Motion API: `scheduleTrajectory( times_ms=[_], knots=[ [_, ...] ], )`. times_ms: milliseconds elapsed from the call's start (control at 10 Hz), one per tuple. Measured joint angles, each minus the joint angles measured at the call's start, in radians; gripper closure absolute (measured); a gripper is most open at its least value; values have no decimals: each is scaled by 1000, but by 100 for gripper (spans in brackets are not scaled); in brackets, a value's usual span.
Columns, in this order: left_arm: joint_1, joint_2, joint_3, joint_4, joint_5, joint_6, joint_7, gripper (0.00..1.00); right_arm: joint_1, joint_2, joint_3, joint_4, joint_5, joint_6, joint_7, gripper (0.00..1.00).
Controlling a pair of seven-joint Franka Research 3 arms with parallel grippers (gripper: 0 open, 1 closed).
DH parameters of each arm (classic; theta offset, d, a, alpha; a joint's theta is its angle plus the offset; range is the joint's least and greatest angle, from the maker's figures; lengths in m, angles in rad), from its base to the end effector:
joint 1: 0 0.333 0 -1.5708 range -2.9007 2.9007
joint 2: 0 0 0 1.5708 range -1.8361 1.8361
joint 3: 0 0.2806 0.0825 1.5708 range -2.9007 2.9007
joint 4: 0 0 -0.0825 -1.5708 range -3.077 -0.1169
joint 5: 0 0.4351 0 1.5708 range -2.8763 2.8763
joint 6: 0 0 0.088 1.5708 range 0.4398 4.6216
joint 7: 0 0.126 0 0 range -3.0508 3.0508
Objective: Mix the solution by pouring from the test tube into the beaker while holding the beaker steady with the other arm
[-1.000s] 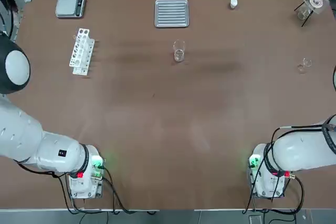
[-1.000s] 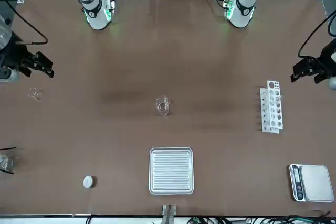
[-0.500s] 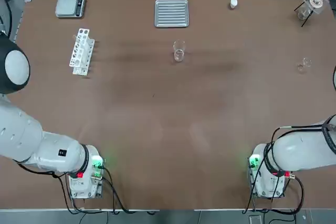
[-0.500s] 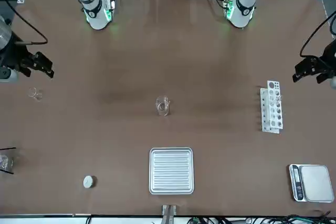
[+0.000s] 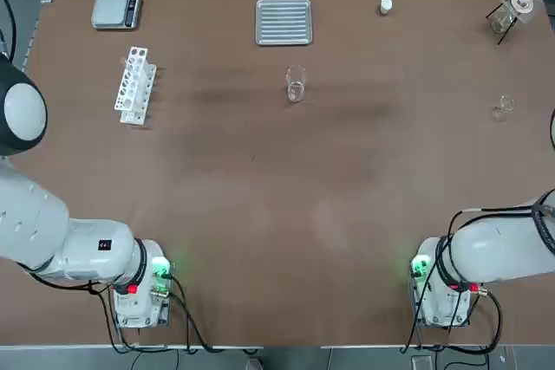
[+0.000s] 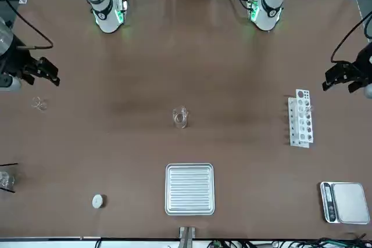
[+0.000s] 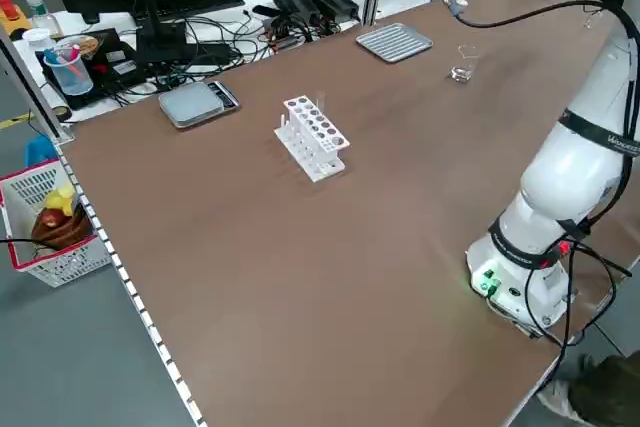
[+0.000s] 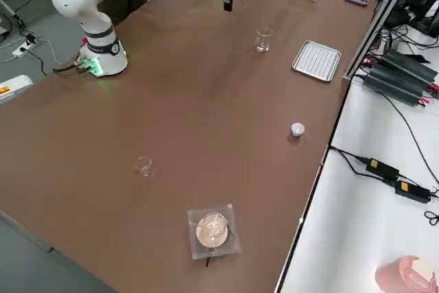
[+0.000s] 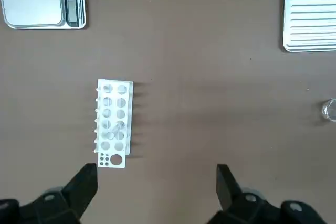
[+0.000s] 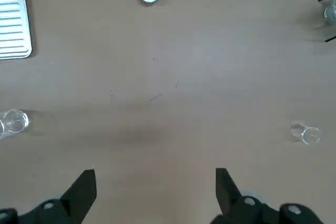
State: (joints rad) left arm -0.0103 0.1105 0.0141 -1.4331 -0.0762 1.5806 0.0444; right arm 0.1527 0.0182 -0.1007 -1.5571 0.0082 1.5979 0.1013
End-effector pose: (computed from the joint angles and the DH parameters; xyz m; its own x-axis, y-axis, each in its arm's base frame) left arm 0.6383 -0.0075 0.5748 0.9984 -0.0399 0.0402 -0.0427 -0.9964 0.0728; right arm 0.6130 0.0334 0.5687 0.9985 -0.0495 0.0219 -0.0493 -0.9987 -0.0086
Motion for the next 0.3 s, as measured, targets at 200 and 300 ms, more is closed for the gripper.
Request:
scheduleTrajectory(
  times_ms=[200, 300],
  knots=[
    [2, 0, 0, 0, 0, 0, 0, 0, 0, 0, 0, 0, 0, -3, 0, 0],
    [3, 0, 0, 0, 0, 0, 0, 0, 0, 0, 0, 0, 0, -3, 0, 0]
  ],
)
